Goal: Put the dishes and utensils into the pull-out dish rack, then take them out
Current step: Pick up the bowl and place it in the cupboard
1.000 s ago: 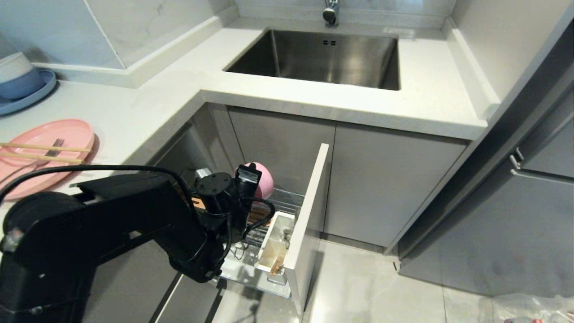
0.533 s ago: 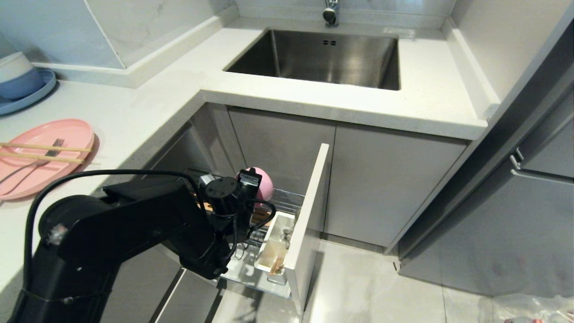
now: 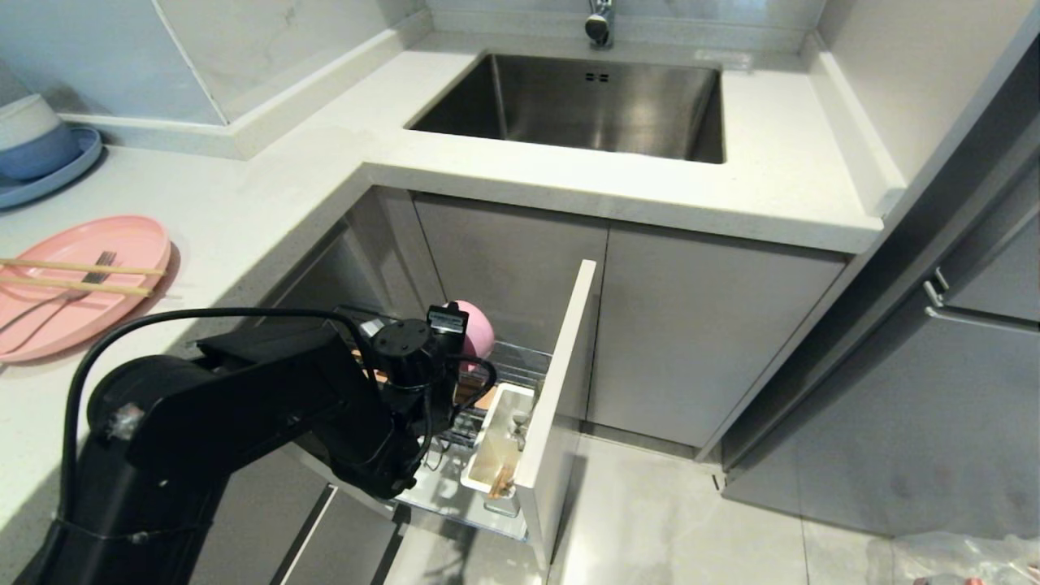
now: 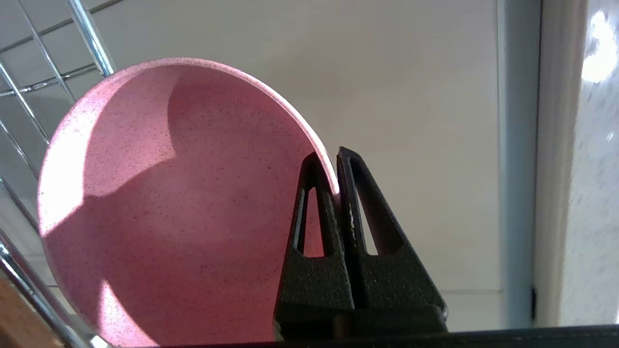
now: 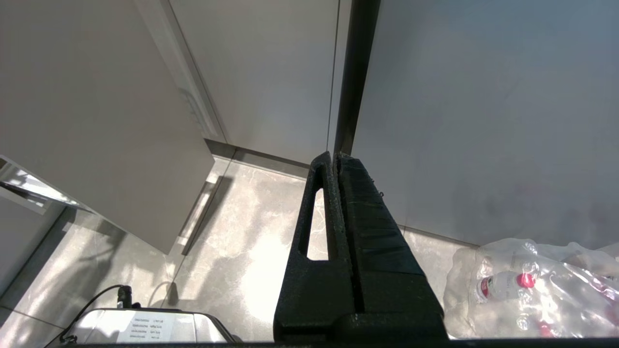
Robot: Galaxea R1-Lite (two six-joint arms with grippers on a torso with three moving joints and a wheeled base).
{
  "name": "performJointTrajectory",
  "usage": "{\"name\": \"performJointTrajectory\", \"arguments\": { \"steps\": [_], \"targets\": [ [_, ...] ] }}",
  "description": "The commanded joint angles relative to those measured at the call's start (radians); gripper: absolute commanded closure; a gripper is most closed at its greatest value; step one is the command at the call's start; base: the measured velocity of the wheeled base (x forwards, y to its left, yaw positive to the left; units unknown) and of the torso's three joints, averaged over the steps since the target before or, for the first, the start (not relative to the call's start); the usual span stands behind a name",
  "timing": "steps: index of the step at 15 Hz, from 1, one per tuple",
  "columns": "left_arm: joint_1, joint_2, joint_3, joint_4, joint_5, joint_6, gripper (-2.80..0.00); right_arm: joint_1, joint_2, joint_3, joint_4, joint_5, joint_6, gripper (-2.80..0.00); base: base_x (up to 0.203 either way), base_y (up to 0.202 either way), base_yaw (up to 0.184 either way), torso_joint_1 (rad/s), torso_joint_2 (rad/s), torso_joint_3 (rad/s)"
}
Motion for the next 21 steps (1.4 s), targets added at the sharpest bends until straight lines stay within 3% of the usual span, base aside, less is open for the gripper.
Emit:
{"name": "performJointTrajectory", "arguments": {
  "steps": [1,12,21],
  "targets": [
    [0.001,-0.008,-0.004,-0.009,0.002,-0.019,0.00,0.000,0.000,0.000,0.000,-0.001,-0.001,0.00,0.000,0.000,0.000,0.000,0.00,0.000],
    [0.002,0.010,-0.037,-0.009,-0.007,-0.071,0.00,0.000,0.000,0.000,0.000,0.001,0.000,0.00,0.000,0.000,0.000,0.000,0.00,0.000],
    [0.007,0.052,-0.034,-0.009,-0.007,-0.078,0.00,0.000,0.000,0.000,0.000,0.001,0.000,0.00,0.000,0.000,0.000,0.000,0.00,0.000]
  ]
}}
